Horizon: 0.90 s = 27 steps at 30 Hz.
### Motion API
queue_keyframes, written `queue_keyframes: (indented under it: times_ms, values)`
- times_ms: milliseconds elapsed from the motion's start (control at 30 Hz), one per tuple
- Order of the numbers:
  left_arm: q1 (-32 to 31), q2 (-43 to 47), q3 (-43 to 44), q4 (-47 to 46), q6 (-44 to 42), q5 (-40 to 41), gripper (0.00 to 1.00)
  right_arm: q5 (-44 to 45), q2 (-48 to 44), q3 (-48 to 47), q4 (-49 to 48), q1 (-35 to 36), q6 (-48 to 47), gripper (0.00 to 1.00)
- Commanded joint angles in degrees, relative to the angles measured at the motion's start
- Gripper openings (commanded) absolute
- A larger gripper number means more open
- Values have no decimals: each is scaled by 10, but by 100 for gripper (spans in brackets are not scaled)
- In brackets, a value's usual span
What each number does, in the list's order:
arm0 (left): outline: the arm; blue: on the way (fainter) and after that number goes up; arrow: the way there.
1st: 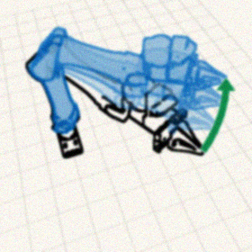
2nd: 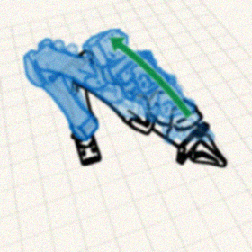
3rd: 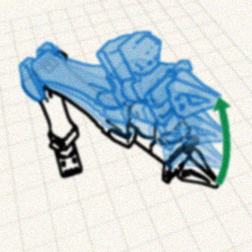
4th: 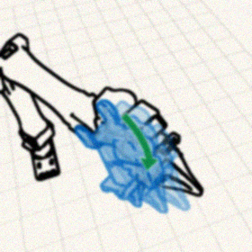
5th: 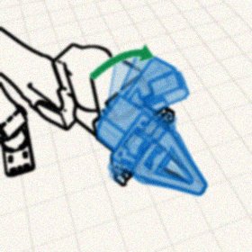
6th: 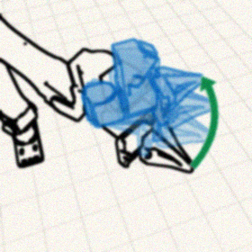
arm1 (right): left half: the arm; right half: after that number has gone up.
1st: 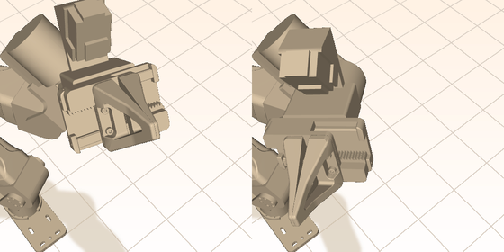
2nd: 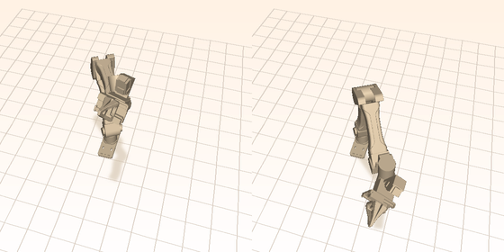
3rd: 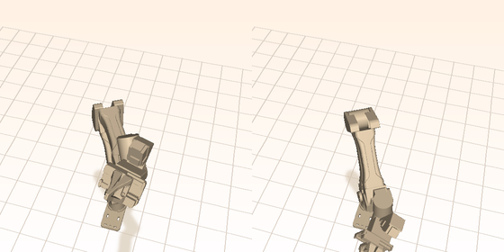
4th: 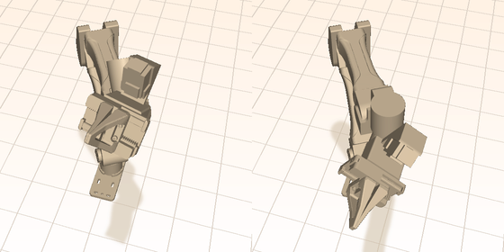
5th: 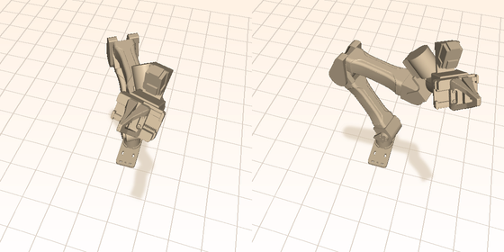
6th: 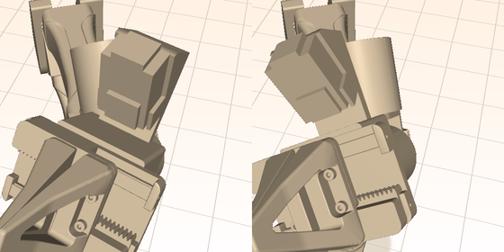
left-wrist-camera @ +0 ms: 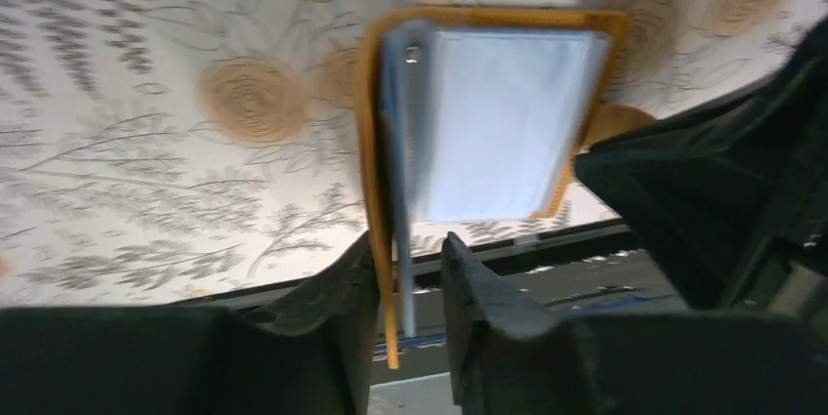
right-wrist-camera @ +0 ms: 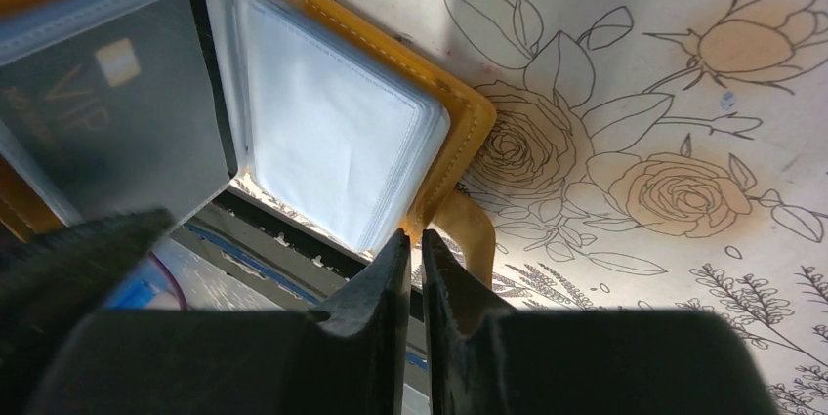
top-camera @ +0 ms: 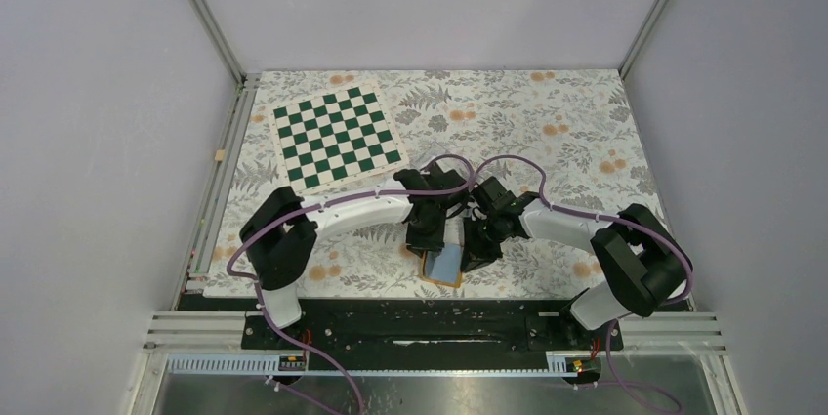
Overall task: Put the credit cards into the card holder
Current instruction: Close the card holder at the center of the board.
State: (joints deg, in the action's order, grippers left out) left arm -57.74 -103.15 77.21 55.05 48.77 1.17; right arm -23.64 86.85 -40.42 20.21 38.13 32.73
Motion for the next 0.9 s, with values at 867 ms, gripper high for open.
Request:
queue_keyframes:
  times_ms: [867]
  values:
    - [0, 62, -79, -239, 47, -216, 60, 49, -86, -1, 76, 4, 8, 23]
